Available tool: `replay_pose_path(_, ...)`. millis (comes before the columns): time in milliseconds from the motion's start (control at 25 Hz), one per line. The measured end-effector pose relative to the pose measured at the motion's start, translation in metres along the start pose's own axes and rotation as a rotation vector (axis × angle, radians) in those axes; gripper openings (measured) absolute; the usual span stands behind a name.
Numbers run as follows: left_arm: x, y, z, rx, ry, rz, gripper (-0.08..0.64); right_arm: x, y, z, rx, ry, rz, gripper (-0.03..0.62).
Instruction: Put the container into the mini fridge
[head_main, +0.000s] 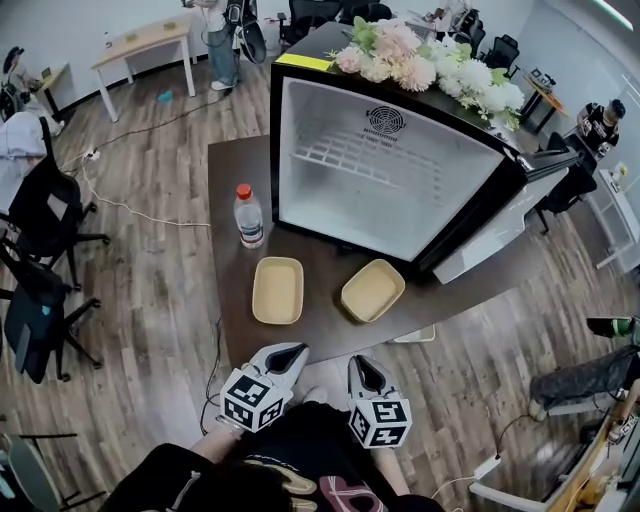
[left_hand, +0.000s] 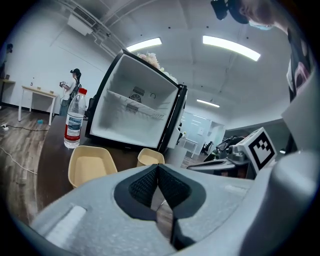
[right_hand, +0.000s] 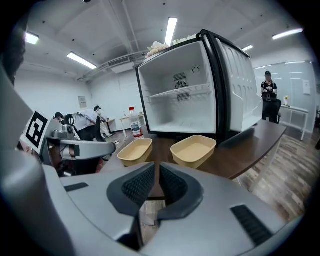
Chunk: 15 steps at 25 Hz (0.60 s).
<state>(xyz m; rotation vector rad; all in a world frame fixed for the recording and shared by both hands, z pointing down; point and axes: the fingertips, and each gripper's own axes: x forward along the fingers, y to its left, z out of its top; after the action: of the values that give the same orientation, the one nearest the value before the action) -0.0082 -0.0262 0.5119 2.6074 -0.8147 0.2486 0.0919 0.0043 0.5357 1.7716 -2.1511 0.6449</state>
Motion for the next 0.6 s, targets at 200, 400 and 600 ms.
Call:
replay_pose_path(200, 0.03, 0.004, 0.008, -0.012, -0.009, 0.065, 0.009, 0.015, -0.029, 0.02, -0.025, -0.025, 0.04, 0.045)
replay_pose_path(400, 0.045, 0.007, 0.01, -0.035, -0.025, 0.122, 0.009, 0.022, -0.047, 0.025, -0.053, -0.007, 0.077, 0.074)
replay_pose_path(600, 0.049, 0.011, 0.008, -0.043, -0.015, 0.135, 0.009, 0.03, -0.054, 0.03, -0.073, -0.008, 0.075, 0.15)
